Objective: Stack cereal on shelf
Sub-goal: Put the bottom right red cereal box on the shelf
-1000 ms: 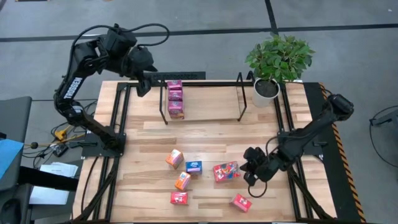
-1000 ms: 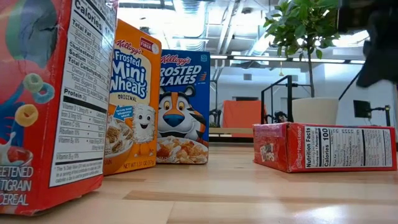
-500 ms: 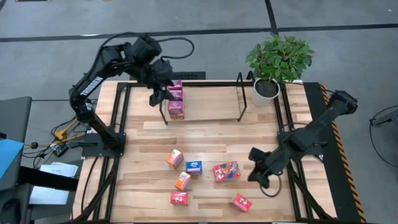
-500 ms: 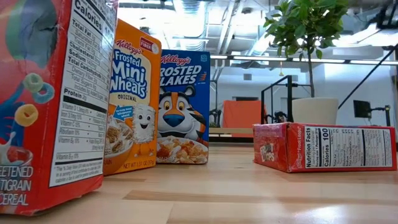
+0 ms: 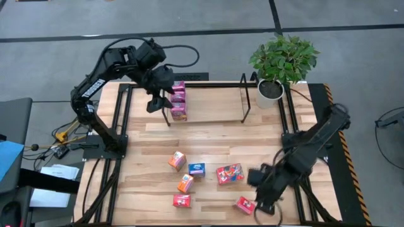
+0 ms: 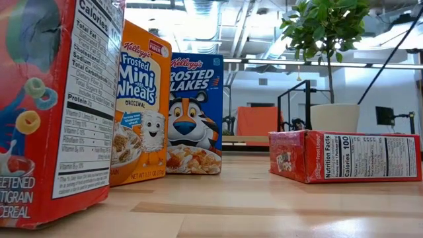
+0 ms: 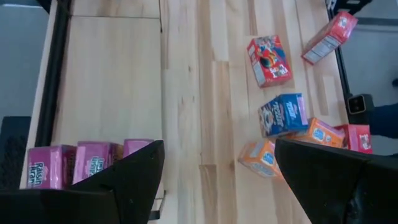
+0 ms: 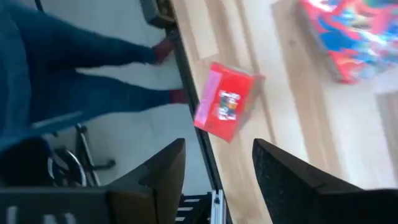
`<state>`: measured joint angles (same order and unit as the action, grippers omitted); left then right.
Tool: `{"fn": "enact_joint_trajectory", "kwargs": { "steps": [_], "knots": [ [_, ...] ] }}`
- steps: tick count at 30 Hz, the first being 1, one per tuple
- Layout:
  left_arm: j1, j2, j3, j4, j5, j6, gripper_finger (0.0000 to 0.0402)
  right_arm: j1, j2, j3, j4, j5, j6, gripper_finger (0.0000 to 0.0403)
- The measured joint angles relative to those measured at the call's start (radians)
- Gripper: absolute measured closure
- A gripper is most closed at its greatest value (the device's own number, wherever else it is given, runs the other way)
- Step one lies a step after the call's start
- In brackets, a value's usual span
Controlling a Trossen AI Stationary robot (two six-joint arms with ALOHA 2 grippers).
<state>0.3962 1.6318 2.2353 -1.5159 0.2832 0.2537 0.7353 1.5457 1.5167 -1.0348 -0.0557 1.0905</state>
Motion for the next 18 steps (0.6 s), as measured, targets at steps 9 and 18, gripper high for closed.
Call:
{"fn": "enact_joint_trajectory", "kwargs": {
  "steps": [9, 18],
  "knots": [
    [0.0, 0.0, 0.0, -0.01, -0.001, 0.069, 0.0105, -0.022, 0.251, 0.13, 0.004, -0.108, -0.041, 0.011],
    [0.0, 0.0, 0.0, -0.011, -0.001, 0.072, 0.0105, -0.038, 0.327, 0.134, -0.001, -0.036, 0.05, 0.0057]
  ]
}}
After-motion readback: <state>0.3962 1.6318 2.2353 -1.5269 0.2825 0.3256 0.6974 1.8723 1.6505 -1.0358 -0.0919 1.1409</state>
